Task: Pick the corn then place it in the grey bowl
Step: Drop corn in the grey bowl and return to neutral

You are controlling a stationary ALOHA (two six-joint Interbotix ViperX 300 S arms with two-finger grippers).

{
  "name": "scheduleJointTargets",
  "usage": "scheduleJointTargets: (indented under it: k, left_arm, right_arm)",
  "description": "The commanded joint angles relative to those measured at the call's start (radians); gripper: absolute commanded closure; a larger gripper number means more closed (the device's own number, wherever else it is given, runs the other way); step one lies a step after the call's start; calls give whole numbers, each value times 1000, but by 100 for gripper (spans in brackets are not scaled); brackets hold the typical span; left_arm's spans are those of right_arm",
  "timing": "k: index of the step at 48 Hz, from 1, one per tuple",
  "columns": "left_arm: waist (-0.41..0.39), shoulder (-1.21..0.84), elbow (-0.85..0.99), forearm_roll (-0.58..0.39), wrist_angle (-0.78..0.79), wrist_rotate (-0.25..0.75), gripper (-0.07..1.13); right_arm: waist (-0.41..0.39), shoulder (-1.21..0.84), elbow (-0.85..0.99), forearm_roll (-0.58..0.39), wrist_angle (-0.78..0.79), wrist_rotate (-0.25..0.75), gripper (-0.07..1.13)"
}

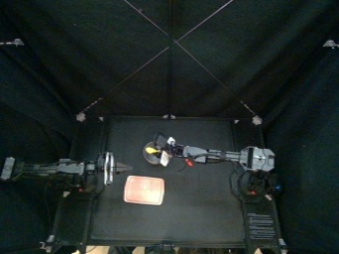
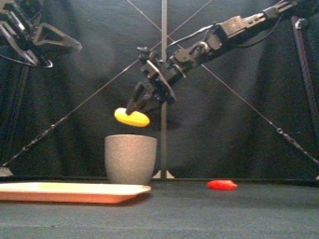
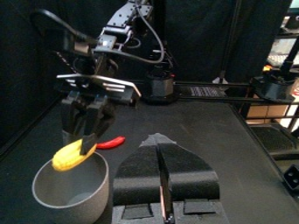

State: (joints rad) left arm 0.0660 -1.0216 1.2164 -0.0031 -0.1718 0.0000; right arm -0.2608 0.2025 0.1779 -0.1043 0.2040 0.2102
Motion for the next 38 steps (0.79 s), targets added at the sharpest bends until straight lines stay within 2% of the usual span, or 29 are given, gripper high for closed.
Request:
scheduleJointTargets:
  k: [1, 6, 12, 23, 38]
  left_arm:
    - [3, 2, -23, 2, -8, 2, 109]
    - [3, 2, -23, 0, -8, 2, 109]
    - [3, 0, -23, 2, -8, 2, 109]
    - [6, 2, -25, 0, -9, 2, 109]
    - [9, -32, -25, 2, -9, 2, 109]
  right_arm:
    - [-9, -2, -35, 0, -8, -2, 35]
    - [-5, 8, -35, -3, -8, -2, 17]
    - [-2, -2, -25, -6, -8, -2, 1]
    - [2, -89, -2, -41, -8, -3, 1]
    - [110, -403, 179, -110, -20, 8, 1]
